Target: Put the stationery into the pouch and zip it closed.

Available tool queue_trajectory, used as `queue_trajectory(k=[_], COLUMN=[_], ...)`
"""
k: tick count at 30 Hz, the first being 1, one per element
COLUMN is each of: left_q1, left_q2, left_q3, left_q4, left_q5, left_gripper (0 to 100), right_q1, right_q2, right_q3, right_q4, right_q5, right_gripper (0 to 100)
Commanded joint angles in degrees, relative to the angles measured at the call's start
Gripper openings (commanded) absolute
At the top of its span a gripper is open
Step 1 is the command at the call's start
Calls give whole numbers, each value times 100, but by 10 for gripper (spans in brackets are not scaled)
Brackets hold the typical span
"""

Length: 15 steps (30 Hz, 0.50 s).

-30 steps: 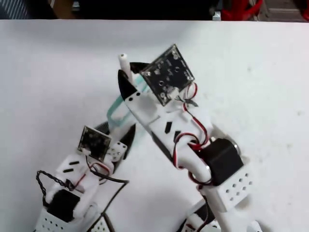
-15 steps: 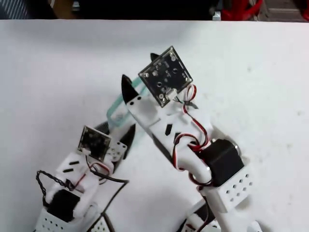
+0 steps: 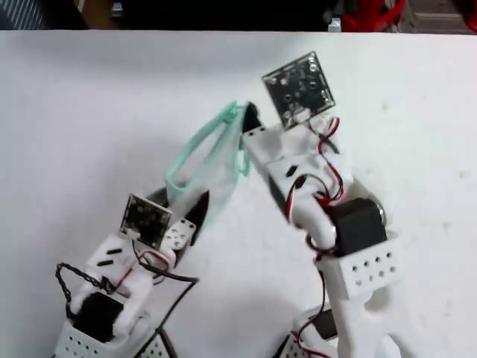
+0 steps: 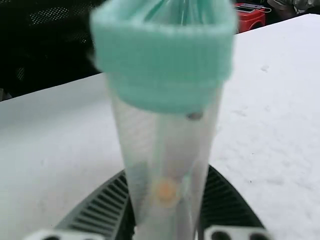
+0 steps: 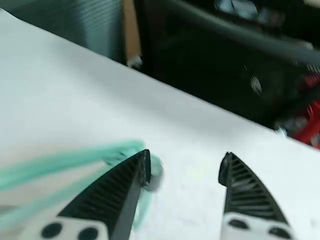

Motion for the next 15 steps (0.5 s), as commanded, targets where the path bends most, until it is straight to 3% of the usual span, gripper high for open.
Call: queue_trajectory(k=[1,11,15], left_q1=[-4,4,48], left_q2=[-40,-40,-40], left_q3=[-9,-26,-44], left_q4=[-123,-167,-167], left_q5=[-70,-79,-431], left_gripper=[115,59,24], right_q1=[356,347,233], right_q2=[-145,-145,-330], right_q3=[615,1371,1732], right_q4=[-409,-945,-989], right_q5=[26,79,79], right_gripper=[211,214,215])
